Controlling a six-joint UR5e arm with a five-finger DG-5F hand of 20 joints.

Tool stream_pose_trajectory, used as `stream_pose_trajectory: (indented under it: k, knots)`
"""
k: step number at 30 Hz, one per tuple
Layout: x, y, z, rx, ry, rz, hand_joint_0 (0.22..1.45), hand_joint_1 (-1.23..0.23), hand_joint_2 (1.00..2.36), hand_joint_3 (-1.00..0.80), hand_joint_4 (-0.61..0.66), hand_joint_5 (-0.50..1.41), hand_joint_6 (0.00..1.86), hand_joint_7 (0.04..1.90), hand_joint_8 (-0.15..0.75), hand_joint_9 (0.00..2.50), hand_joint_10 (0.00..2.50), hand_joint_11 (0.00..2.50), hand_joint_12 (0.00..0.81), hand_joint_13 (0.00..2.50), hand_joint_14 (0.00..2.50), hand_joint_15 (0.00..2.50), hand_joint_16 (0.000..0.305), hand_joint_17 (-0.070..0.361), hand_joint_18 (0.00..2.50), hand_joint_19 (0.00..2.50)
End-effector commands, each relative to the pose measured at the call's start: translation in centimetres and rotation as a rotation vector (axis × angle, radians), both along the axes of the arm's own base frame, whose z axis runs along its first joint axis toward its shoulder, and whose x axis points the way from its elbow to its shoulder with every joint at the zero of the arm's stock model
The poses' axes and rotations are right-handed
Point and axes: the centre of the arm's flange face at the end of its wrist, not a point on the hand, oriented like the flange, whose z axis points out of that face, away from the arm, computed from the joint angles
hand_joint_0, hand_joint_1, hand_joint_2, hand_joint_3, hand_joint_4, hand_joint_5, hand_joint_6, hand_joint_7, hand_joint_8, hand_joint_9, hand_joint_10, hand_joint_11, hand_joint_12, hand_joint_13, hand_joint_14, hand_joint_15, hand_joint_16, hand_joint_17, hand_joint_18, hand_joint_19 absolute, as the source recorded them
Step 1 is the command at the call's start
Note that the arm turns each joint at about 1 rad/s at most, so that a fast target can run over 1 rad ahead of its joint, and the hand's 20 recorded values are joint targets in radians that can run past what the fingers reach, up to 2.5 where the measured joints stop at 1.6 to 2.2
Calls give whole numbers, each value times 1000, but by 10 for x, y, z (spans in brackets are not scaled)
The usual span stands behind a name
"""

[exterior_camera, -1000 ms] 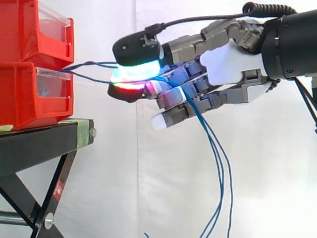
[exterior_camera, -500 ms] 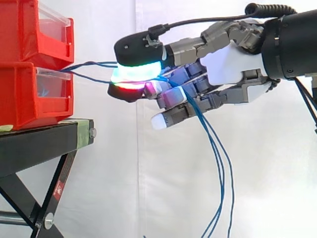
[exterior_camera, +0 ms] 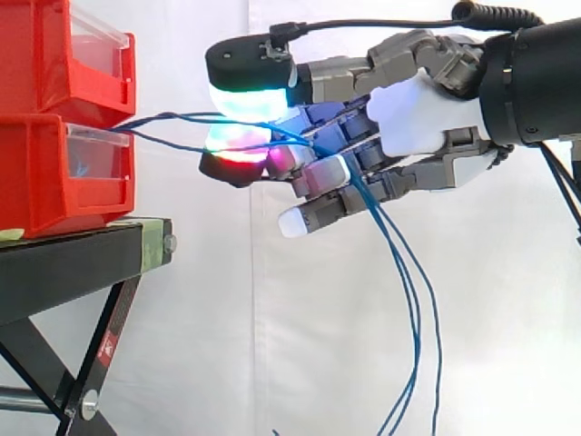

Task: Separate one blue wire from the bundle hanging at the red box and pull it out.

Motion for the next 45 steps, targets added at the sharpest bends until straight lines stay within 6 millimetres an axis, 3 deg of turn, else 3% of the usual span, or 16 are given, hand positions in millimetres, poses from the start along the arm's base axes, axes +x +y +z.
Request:
stream_pose_trajectory:
  k: [1, 6, 7, 8, 13, 26, 34, 45]
  knots:
    - [0, 0, 1, 2, -2, 0, 618, -760, 1013, -343, 278, -268, 854, 1051, 351, 160, 1157, 1370, 343, 326, 1479, 1219, 38, 86, 481, 901]
    - [0, 0, 0, 0, 0, 0, 644, -761, 1015, -322, 275, -264, 860, 1034, 350, 178, 1195, 1343, 341, 342, 1485, 1202, 38, 85, 498, 898]
    - [0, 0, 0, 0, 0, 0, 657, -787, 1016, -310, 278, -253, 849, 1047, 358, 259, 1074, 1388, 351, 438, 1326, 1271, 39, 87, 561, 859]
    - [0, 0, 0, 1, 0, 0, 659, -788, 1016, -310, 280, -253, 849, 1046, 357, 260, 1075, 1388, 351, 441, 1327, 1274, 39, 87, 561, 867]
    - [0, 0, 0, 0, 0, 0, 705, -795, 1020, -258, 278, -245, 863, 1018, 370, 320, 1186, 1343, 353, 505, 1330, 1267, 38, 85, 619, 841]
    - [0, 0, 0, 0, 0, 0, 698, -788, 1027, -132, 265, -232, 870, 1010, 373, 378, 1470, 1304, 351, 541, 1557, 1211, 36, 81, 686, 861]
    - [0, 0, 0, 0, 0, 0, 763, -910, 1020, -250, 261, -241, 874, 1039, 367, 351, 1495, 1339, 341, 535, 1570, 1230, 35, 79, 683, 820]
    - [0, 0, 1, 0, -1, 0, 799, -946, 1018, -284, 247, -246, 877, 1038, 355, 293, 1555, 1318, 328, 496, 1672, 1194, 32, 72, 661, 799]
